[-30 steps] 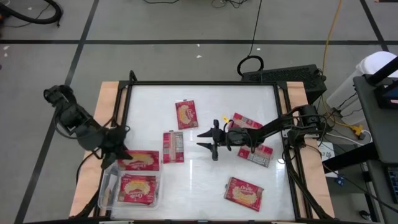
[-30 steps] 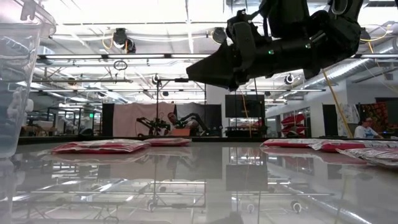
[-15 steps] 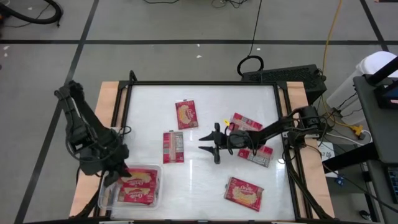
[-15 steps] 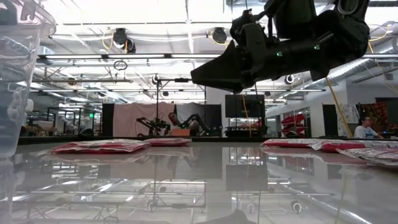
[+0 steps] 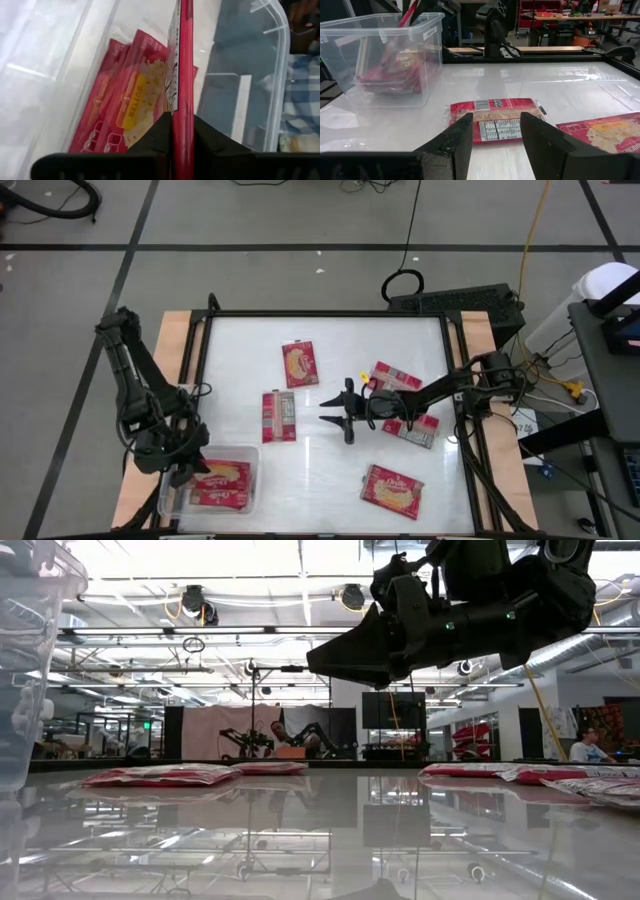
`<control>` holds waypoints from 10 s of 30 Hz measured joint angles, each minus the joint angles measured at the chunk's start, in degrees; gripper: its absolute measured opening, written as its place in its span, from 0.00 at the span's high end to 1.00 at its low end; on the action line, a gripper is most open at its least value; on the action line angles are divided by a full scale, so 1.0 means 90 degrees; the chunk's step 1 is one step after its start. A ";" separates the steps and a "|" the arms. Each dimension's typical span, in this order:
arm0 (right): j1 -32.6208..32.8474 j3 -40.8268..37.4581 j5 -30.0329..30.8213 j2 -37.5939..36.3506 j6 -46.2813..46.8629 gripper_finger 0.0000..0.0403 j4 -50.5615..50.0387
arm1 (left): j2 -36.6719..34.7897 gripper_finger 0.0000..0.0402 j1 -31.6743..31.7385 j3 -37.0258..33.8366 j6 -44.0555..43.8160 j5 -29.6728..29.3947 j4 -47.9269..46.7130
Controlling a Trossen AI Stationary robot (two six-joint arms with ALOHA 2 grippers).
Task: Sort popcorn bags into baskets
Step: Put the popcorn bag into the transparent bin
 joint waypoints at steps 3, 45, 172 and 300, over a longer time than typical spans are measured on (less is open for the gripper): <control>0.0000 0.0000 0.0000 0.0000 0.0000 0.61 0.0005 | -0.0001 0.90 -0.0065 -0.0003 0.0000 -0.0009 0.0129; -0.0123 0.0084 0.0702 -0.0573 0.0131 0.61 -0.0762 | -0.0004 0.71 0.1092 0.0946 0.5071 -0.3041 -0.0341; -0.0927 -0.1853 0.0255 -0.3990 0.5151 0.41 -0.7670 | 0.2923 0.71 0.6237 -0.1021 0.9195 -0.1092 0.7818; -0.0784 -0.2101 0.1006 -0.3337 -0.0981 1.00 -0.1929 | 0.6051 0.29 0.6755 0.1465 1.0440 -0.0835 0.7489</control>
